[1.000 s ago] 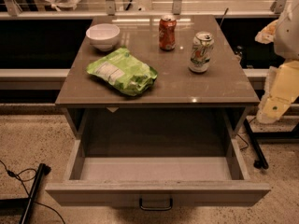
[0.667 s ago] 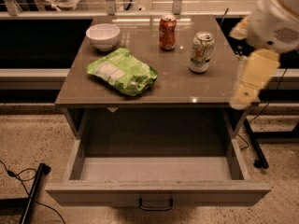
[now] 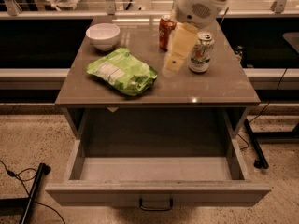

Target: Place green rice chip bag into top drawer

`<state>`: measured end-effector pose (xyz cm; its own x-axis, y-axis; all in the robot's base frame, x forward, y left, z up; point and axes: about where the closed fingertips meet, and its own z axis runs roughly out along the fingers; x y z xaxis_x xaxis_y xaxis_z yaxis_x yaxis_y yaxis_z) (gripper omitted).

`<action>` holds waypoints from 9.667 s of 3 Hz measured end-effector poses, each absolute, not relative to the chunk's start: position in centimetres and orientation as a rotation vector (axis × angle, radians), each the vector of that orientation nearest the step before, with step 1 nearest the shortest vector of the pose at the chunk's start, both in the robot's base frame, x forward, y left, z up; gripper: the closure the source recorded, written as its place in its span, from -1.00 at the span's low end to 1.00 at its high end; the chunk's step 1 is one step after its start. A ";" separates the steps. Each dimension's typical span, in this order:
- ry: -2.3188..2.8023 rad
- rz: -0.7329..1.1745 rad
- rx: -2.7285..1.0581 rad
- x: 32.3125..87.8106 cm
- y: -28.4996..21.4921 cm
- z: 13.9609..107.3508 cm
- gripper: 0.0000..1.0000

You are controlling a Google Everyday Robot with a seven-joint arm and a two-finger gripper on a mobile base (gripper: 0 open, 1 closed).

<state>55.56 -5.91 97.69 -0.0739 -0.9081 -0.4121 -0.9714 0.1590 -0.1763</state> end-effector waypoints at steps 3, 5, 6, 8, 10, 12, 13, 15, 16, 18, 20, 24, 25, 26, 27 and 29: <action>2.367 0.171 -1.533 61.1 3.8 89.1 -1.00; 2.401 0.076 -1.581 61.1 7.4 83.7 -0.46; 2.401 -0.042 -1.614 61.4 7.0 81.6 -0.14; 2.393 -0.035 -1.617 61.4 7.0 82.6 0.84; 1.996 0.285 -1.612 61.0 8.0 89.9 1.00; 1.571 0.669 -1.534 57.1 6.1 98.0 1.00; 1.484 0.641 -1.669 52.7 -1.0 98.5 1.00; 1.627 0.521 -2.075 45.0 -11.4 92.5 1.00; 1.703 0.487 -2.144 44.5 -12.7 89.4 1.00; 1.699 0.431 -2.121 45.4 -11.5 87.4 1.00; 1.782 0.281 -2.085 46.0 -10.3 78.1 1.00; 1.847 0.275 -2.076 45.4 -9.7 70.0 -0.25; 1.846 0.276 -2.079 45.4 -9.7 70.0 -0.70; 1.823 0.231 -2.076 44.5 -10.4 71.8 -1.00; 1.790 0.159 -2.081 42.7 -11.5 74.9 -0.71; 1.780 0.077 -2.065 40.8 -13.4 78.3 -1.00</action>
Offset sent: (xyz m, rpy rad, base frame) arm 0.0757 0.0841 -0.1062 -0.0796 0.2090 -0.3687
